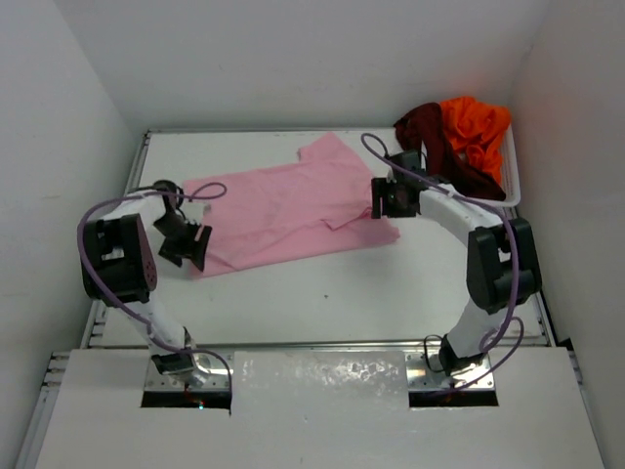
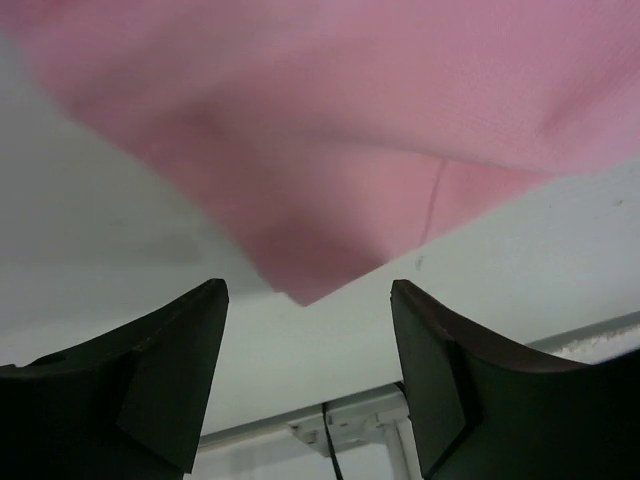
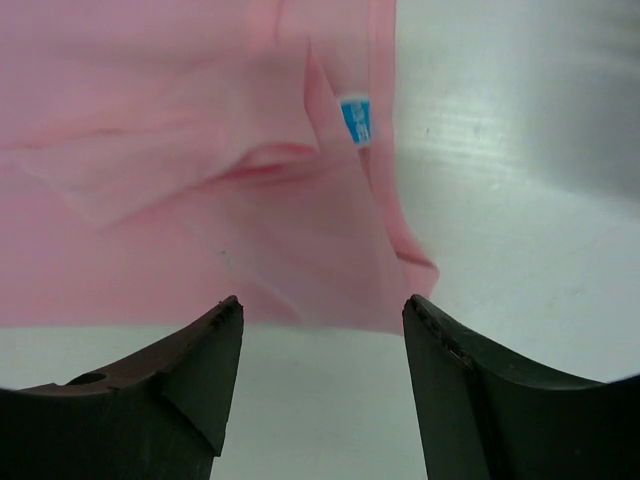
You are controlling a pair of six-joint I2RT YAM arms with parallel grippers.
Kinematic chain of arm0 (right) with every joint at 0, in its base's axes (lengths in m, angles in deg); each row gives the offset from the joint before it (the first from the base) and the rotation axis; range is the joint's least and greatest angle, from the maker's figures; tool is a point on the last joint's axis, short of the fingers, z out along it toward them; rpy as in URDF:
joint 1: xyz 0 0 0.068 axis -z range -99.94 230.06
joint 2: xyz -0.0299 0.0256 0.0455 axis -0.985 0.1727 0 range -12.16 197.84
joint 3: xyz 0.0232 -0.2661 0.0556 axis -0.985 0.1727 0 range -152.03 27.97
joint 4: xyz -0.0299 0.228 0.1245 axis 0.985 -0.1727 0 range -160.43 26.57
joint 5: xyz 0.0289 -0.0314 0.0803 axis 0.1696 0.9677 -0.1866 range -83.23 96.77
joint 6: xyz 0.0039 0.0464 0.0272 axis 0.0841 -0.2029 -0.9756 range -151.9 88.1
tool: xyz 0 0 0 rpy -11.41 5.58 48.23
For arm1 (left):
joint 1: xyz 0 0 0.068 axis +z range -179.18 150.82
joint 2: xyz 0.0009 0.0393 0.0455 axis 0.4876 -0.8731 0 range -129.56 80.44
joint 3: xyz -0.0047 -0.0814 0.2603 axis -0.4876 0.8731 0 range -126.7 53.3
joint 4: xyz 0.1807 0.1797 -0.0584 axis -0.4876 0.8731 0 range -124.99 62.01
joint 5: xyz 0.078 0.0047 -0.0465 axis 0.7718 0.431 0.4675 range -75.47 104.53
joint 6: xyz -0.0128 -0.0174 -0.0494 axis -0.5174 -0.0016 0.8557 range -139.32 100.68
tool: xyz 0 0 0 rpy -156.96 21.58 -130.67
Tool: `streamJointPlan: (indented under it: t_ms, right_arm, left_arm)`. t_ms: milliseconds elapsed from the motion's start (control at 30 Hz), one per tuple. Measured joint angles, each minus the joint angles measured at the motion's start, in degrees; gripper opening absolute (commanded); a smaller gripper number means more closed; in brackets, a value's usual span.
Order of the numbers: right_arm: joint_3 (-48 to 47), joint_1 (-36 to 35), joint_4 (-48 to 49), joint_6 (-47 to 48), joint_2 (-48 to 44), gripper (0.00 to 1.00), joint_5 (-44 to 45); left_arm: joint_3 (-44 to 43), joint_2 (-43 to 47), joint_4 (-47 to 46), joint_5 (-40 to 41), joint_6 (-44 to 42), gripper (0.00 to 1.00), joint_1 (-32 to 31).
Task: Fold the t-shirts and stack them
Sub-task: Fold the flattened tshirt in 1/3 of the way
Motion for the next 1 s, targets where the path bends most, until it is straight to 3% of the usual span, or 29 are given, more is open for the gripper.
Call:
streamJointPlan:
  t_ms: [200, 300, 400, 467, 500, 533, 600, 767, 1000]
  right_arm:
    - [5.55, 1.20, 1.11, -3.56, 4.50, 0.62, -0.57]
    - [7.02, 1.99, 3.72, -5.18, 6.67, 0.51, -0.57]
    - [8.15, 2.58, 6.47, -6.67, 6.67, 0.33, -0.37]
    - [9.53, 2.82, 8.37, -7.54, 6.19, 0.25, -0.15]
    - [10.34, 2.99, 9.29, -7.91, 5.79, 0.15, -0.11]
    - [11.37, 3.10, 10.25, -8.31, 5.25, 0.10, -0.17]
    - [13.31, 3.34, 11.85, -9.07, 4.13, 0.00, -0.52]
    - [21.84, 3.34, 14.95, -10.21, -2.05, 0.00, -2.03]
    - [37.79, 3.34, 12.74, -11.69, -18.56, 0.00, -3.69]
  left_arm:
    - [3.91, -2.95, -1.33, -0.72, 2.49, 0.66, -1.73]
    - [3.39, -3.37, -1.86, -0.74, 3.65, 0.61, -1.53]
    - [3.34, -3.56, -2.73, -0.81, 4.17, 0.48, -1.53]
    - [3.28, -3.91, -3.13, -0.87, 4.66, 0.28, -1.55]
    - [3.21, -4.20, -3.32, -1.07, 4.68, 0.08, -1.55]
    - [3.08, -4.50, -3.32, -1.27, 4.98, 0.00, -1.57]
    - [2.56, -5.29, -3.06, -1.86, 4.74, 0.00, -1.60]
    - [1.90, -5.81, -2.29, -1.88, 4.31, 0.00, -1.51]
    - [4.72, -3.04, -2.62, 1.68, 1.25, 0.00, -1.27]
